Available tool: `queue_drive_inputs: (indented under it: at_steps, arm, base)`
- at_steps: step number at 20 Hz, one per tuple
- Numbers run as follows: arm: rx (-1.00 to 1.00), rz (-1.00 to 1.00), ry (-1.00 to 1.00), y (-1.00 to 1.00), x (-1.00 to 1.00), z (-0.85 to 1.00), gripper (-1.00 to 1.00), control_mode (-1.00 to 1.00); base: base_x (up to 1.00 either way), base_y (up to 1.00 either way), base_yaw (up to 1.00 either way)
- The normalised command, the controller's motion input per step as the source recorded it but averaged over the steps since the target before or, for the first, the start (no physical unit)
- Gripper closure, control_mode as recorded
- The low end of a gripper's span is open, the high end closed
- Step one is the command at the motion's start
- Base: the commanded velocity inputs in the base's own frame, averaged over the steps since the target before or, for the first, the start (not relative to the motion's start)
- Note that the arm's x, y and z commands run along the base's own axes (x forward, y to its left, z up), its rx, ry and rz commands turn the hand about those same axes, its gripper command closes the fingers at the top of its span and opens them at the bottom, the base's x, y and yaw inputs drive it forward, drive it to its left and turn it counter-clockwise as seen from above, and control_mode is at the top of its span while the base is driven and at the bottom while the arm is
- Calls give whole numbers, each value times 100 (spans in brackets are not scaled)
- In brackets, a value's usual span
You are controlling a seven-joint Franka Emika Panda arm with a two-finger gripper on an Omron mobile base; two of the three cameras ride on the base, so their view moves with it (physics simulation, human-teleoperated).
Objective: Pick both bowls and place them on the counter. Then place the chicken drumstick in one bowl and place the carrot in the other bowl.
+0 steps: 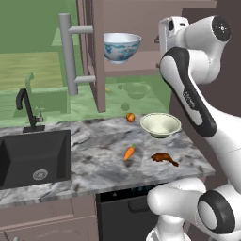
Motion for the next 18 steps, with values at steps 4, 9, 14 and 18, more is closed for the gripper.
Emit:
queue_drive_inputs:
  at_steps: [4, 9, 14, 18]
  arm:
    - [3, 5, -7, 0, 25, 0, -100, -100]
    - [4, 7, -1, 7, 42, 9, -100, -100]
    - [1, 12, 0, 13, 47, 1, -100, -100]
    - [0, 11, 4, 18, 37, 0, -100, -100]
  base:
    - [0, 0, 0]
    - [0, 0, 0]
    - [0, 0, 0]
    - [0, 0, 0]
